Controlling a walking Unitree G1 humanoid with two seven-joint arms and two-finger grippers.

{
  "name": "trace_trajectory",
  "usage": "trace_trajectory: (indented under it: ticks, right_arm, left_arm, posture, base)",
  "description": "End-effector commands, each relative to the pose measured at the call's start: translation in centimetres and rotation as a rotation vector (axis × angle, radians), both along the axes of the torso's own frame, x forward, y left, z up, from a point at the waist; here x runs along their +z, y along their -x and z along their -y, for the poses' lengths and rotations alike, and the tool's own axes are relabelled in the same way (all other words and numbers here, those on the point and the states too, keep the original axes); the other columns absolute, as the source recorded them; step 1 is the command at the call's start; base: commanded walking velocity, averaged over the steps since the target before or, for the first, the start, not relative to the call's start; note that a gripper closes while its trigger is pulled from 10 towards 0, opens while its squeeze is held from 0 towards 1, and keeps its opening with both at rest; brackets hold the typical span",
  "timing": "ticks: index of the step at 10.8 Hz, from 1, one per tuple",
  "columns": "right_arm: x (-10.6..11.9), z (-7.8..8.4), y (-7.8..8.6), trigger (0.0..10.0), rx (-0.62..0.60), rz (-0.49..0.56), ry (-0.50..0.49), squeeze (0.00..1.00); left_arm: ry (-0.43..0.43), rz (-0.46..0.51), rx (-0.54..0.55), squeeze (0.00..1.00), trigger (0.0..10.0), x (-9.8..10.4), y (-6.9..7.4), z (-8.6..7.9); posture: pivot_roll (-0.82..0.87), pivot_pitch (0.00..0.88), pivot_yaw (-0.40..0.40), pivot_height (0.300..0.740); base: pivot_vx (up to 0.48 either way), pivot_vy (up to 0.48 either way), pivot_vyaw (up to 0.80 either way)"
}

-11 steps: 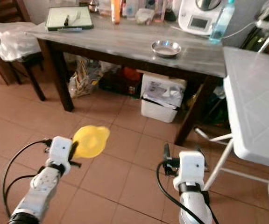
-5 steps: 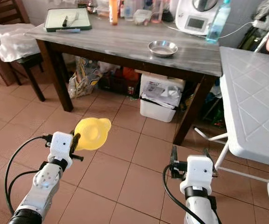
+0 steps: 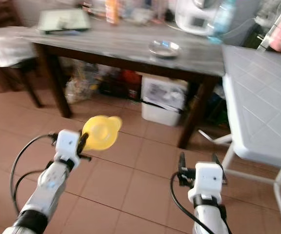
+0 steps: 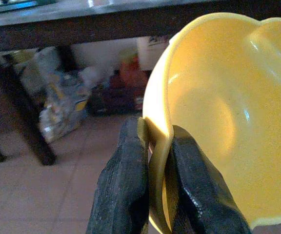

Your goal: Setting the table

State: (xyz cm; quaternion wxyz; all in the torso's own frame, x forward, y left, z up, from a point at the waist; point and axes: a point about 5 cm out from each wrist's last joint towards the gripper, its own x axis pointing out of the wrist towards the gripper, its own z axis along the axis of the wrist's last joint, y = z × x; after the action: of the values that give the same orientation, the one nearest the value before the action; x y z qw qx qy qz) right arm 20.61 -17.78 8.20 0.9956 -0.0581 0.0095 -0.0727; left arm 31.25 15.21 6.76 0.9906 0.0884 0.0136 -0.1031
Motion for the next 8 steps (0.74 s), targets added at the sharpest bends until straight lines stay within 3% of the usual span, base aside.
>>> trace_trajectory:
  ticks: [1, 6, 8]
  right_arm:
    - [0.3, 0.2, -0.1, 10.0, -0.011, 0.018, 0.006, 0.0]
    - [1.7, -0.1, -0.2, 10.0, 0.012, 0.063, 0.039, 0.0]
    - [2.0, 0.0, -0.4, 10.0, 0.015, 0.074, 0.045, 0.0]
  left_arm:
    - [0.005, 0.005, 0.0, 0.0, 10.0, 0.1, -0.1, -0.2]
    - [0.033, 0.065, -0.006, 0.0, 10.0, 1.7, -0.7, 0.0]
    - [0.037, 0.077, -0.005, 0.0, 10.0, 1.9, -0.8, 0.2]
  posture:
    - [0.08, 0.048, -0.04, 0.74]
    - [0.08, 0.052, -0.04, 0.74]
    - [0.08, 0.051, -0.043, 0.74]
  base:
    - [0.0, 0.0, 0.0]
    - [0.0, 0.0, 0.0]
    - [0.287, 0.0, 0.0]
